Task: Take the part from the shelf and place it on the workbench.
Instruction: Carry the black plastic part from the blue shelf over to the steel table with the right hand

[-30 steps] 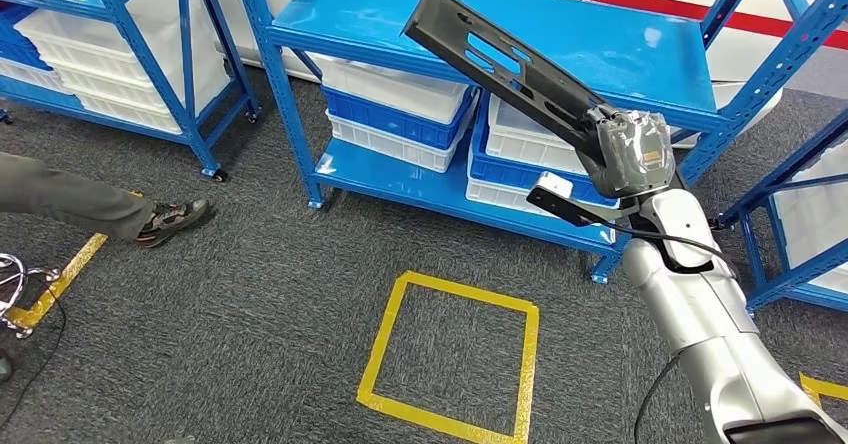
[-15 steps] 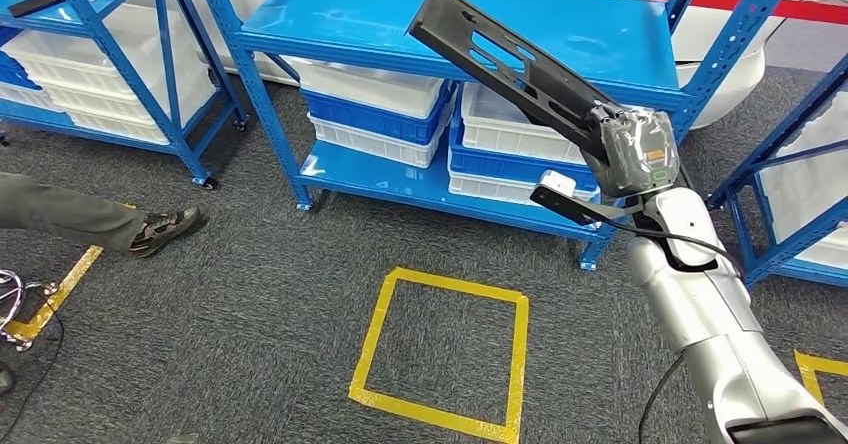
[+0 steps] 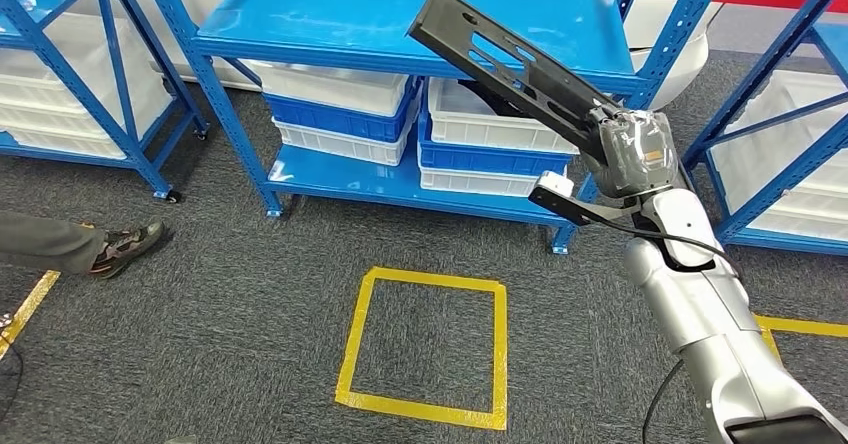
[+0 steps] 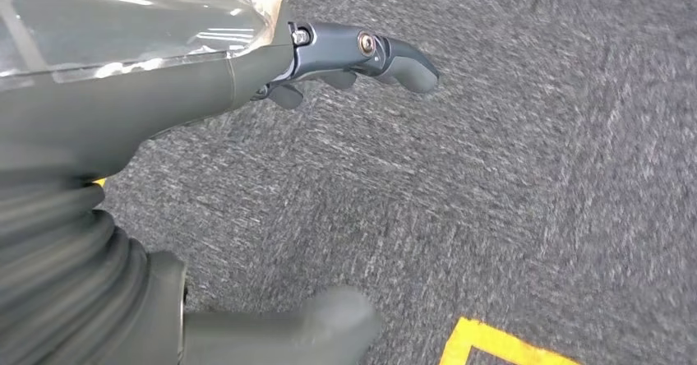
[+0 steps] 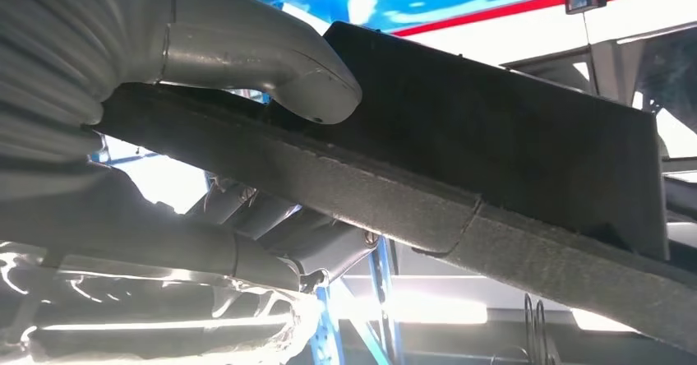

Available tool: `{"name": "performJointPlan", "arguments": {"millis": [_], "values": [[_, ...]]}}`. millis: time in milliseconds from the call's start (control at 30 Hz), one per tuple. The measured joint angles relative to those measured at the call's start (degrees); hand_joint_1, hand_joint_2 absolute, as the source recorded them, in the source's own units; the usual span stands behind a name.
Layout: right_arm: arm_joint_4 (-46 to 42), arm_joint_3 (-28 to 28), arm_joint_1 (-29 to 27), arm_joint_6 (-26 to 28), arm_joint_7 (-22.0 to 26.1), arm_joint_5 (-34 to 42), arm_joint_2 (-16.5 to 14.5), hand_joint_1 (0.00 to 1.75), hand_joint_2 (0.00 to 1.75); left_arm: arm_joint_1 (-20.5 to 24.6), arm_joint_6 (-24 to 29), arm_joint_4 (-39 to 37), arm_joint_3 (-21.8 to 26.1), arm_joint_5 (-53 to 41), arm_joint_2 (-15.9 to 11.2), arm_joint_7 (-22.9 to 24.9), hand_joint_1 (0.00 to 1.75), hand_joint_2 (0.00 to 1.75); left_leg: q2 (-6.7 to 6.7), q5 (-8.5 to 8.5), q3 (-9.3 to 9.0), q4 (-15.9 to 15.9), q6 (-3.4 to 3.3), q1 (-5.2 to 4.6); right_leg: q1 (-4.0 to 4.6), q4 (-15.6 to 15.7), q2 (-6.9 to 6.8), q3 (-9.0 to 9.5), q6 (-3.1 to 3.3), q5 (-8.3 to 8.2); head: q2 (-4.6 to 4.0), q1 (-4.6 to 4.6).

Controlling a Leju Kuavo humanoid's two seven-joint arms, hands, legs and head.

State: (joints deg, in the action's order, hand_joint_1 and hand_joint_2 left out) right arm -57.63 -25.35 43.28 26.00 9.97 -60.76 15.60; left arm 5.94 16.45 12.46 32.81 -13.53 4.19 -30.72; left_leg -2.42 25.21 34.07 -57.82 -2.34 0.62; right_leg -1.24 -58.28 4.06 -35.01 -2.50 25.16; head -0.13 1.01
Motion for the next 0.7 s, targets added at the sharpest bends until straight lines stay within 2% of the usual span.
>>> {"name": "performJointPlan", "arguments": {"millis": [33,67,133,167,200,233,300,367,433,500,533,567,633,667,700], "values": [[0.1,0.0,0.1,0.2,-0.1,-0.3,0.0,1.62,1.75,0.1,-0.1,0.0,0.0,-0.1,0.0,0.2,0.00,1.75,0.39,-0.31,-0.09,0.4,-0.31,0.07,0.11,-1.8,-0.84,-0.95,0.04,1.01,0.00,-0.14],[0.1,-0.1,0.1,0.4,-0.2,-0.5,0.0,1.62,1.75,0.1,-0.2,0.0,0.0,-0.2,0.0,0.4,0.00,1.75,0.73,-0.53,-0.11,0.6,-0.53,0.08,0.13,-4.8,-1.90,-2.40,0.25,2.55,0.00,-0.29],[0.2,-0.2,0.1,0.6,-0.5,-0.8,0.0,1.62,1.75,0.1,-0.2,0.0,0.0,-0.4,0.0,0.8,0.00,1.75,1.25,-0.73,0.10,0.6,-0.80,-0.10,0.17,-12.2,-2.94,-5.68,0.50,5.54,0.00,-0.53],[0.4,-0.2,-0.1,0.7,-0.6,-0.9,-0.1,1.62,1.75,0.0,-0.2,0.0,0.0,-0.6,0.0,1.1,0.00,1.75,1.50,-0.77,0.19,0.6,-0.83,-0.16,0.14,-14.6,-3.08,-6.59,0.36,6.15,0.00,-0.54],[0.5,-0.3,-0.2,0.7,-0.8,-1.0,-0.1,1.62,1.75,0.0,-0.2,0.0,0.0,-0.8,0.0,1.4,0.00,1.75,1.72,-0.82,0.27,0.5,-0.85,-0.18,0.13,-14.6,-3.18,-6.34,0.00,5.84,0.00,-0.56],[0.6,-0.3,-0.3,0.7,-0.9,-1.1,-0.1,1.62,1.75,0.0,-0.1,0.0,0.0,-1.0,0.0,1.6,0.00,1.75,1.86,-0.83,0.31,0.4,-0.83,-0.17,0.08,-12.7,-3.31,-5.13,-0.44,4.86,0.00,-0.56],[0.7,-0.4,-0.2,0.7,-1.0,-1.2,-0.2,1.62,1.75,0.0,-0.1,0.0,-0.1,-1.2,0.1,1.9,0.00,1.75,2.06,-0.77,0.48,0.0,-0.66,-0.31,0.09,-4.8,-3.80,-0.67,-1.07,2.18,0.00,-0.59],[0.7,-0.4,0.0,0.7,-1.1,-1.3,-0.2,1.62,1.75,0.1,-0.1,0.0,-0.1,-1.4,0.2,1.9,0.00,1.75,2.16,-0.86,0.91,-0.4,-0.19,-0.55,0.38,0.1,-4.09,1.78,-0.79,0.73,0.00,-0.50],[0.7,-0.4,0.0,0.7,-1.3,-1.5,-0.3,1.62,1.75,0.1,-0.2,0.0,-0.1,-1.5,0.2,2.0,0.00,1.75,2.20,-1.17,1.36,-0.6,0.45,-0.62,0.47,0.5,-4.07,1.59,-0.04,0.28,0.00,-0.43],[0.7,-0.4,0.0,0.7,-1.5,-1.5,-0.4,1.62,1.75,0.0,-0.1,0.0,-0.1,-1.6,0.1,2.0,0.00,1.75,2.13,-0.18,2.12,-1.6,1.12,-0.45,-0.07,0.6,-4.10,1.21,0.83,-0.33,0.00,-0.39],[0.7,-0.4,0.0,0.7,-1.6,-1.6,-0.5,1.62,1.75,0.0,-0.1,0.0,-0.1,-1.6,0.1,1.9,0.00,1.75,2.12,1.46,2.87,-3.3,1.46,-0.32,-0.33,0.7,-4.14,0.96,1.34,-0.67,0.00,-0.28],[0.7,-0.4,0.0,0.7,-1.6,-1.6,-0.5,1.62,1.75,0.0,-0.1,0.0,-0.1,-1.7,0.1,1.9,0.00,1.75,2.11,3.77,3.93,-6.1,1.80,-0.16,-0.37,0.8,-4.17,0.66,1.78,-0.99,0.00,-0.19],[0.7,-0.4,0.0,0.7,-1.6,-1.6,-0.6,1.62,1.75,0.0,-0.1,0.0,-0.1,-1.7,0.1,1.9,0.00,1.75,2.16,8.27,6.16,-13.3,2.37,0.12,-0.24,0.7,-4.23,-0.07,2.24,-1.58,0.00,-0.07],[0.7,-0.4,0.0,0.6,-1.6,-1.6,-0.6,1.62,1.75,0.0,-0.1,0.0,-0.1,-1.8,0.1,1.9,0.00,1.75,2.17,9.39,6.65,-15.7,2.58,0.29,-0.20,0.7,-4.23,-0.45,2.27,-1.90,0.00,-0.08],[0.7,-0.4,-0.1,0.6,-1.7,-1.6,-0.6,1.62,1.75,0.0,-0.1,0.0,-0.1,-1.8,0.1,1.9,0.00,1.75,2.19,9.46,6.20,-16.3,2.73,0.47,-0.21,0.7,-4.23,-0.84,2.17,-2.23,0.00,-0.07]]}}
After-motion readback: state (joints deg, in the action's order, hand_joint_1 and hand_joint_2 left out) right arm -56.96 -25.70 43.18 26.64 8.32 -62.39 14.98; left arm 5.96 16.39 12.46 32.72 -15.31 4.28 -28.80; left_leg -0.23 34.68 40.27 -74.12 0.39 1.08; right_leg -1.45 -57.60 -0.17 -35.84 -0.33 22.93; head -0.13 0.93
